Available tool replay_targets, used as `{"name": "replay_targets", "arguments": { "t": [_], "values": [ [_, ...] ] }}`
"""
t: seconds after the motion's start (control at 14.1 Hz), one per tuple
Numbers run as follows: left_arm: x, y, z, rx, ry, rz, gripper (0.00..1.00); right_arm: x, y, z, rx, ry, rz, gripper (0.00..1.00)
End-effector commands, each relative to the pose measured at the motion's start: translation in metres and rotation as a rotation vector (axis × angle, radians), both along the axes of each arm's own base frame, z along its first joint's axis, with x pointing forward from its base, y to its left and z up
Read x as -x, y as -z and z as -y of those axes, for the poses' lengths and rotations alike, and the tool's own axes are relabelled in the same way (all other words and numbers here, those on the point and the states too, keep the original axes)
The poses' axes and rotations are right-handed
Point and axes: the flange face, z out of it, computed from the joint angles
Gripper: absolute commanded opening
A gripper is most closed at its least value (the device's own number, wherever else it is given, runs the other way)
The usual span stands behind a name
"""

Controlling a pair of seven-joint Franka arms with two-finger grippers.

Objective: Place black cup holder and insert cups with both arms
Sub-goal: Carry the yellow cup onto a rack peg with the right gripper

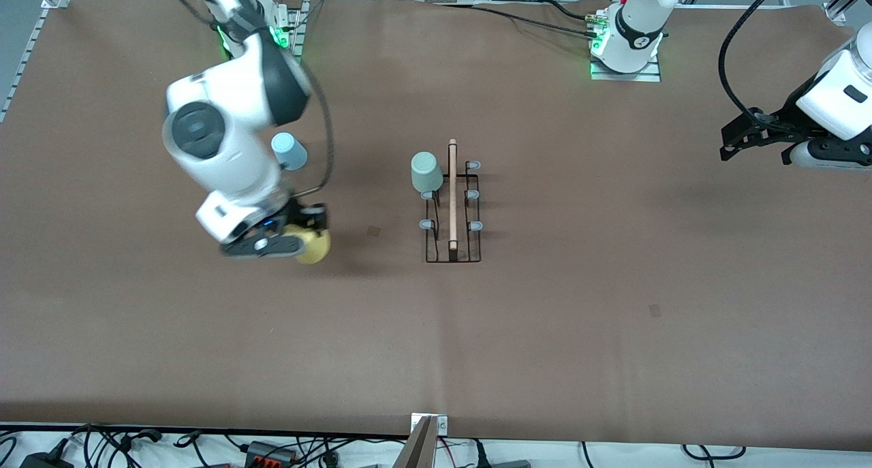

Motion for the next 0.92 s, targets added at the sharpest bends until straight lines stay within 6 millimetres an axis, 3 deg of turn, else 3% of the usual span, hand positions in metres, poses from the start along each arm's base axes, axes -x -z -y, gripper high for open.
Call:
{"name": "replay_targets", "arguments": {
  "t": [0.0, 0.28, 0.35, 0.5, 0.85],
  "values": [
    [-0.002, -0.005, 0.000, -0.005, 0.012, -0.004, 1.00, 0.014, -0.006, -0.062, -0.037, 0.085, 0.026, 0.00],
    [-0.002, -0.005, -0.001, -0.005, 0.012, -0.004, 1.00, 0.041, -0.001, -0.139, -0.068, 0.115, 0.042, 0.00],
    [-0.002, -0.005, -0.001, -0.005, 0.012, -0.006, 1.00, 0.044, 0.003, -0.148, -0.069, 0.117, 0.041, 0.00],
    [-0.002, -0.005, 0.000, -0.003, 0.014, -0.006, 1.00, 0.052, 0.009, -0.161, -0.057, 0.102, 0.051, 0.00],
    [0.000, -0.004, -0.001, -0.006, 0.012, -0.023, 1.00, 0.051, 0.026, -0.171, -0.074, 0.089, 0.067, 0.00]
  ]
}}
